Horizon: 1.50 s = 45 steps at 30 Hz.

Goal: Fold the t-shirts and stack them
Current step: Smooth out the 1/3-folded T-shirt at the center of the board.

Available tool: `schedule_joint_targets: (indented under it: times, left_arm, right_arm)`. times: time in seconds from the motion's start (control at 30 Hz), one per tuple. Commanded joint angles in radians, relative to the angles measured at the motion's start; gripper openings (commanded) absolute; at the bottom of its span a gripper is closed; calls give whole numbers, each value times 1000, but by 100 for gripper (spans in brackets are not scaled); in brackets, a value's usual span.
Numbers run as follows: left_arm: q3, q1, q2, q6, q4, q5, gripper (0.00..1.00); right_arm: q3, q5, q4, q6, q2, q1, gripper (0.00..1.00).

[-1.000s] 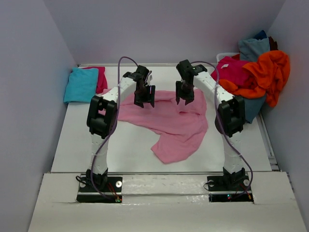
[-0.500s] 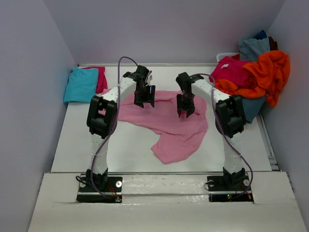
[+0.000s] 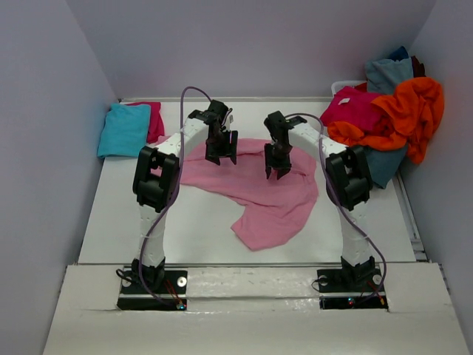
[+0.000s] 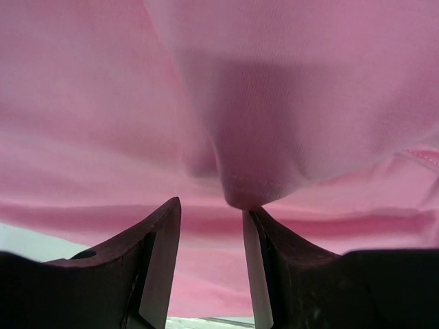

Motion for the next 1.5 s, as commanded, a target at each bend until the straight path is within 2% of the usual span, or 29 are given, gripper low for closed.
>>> schedule_joint_targets:
  times: [0.0, 0.57, 1.47]
  left_arm:
    - [16, -5, -42, 16, -6, 9, 73]
    - [9, -5, -41, 16, -5, 11, 73]
    - [12, -5, -39, 16, -9, 11, 73]
  right_arm:
    - [46, -7, 54, 17, 40, 10, 47]
    - [201, 174, 17, 45, 72, 10, 44]
    - [227, 263, -21, 28, 43, 10, 41]
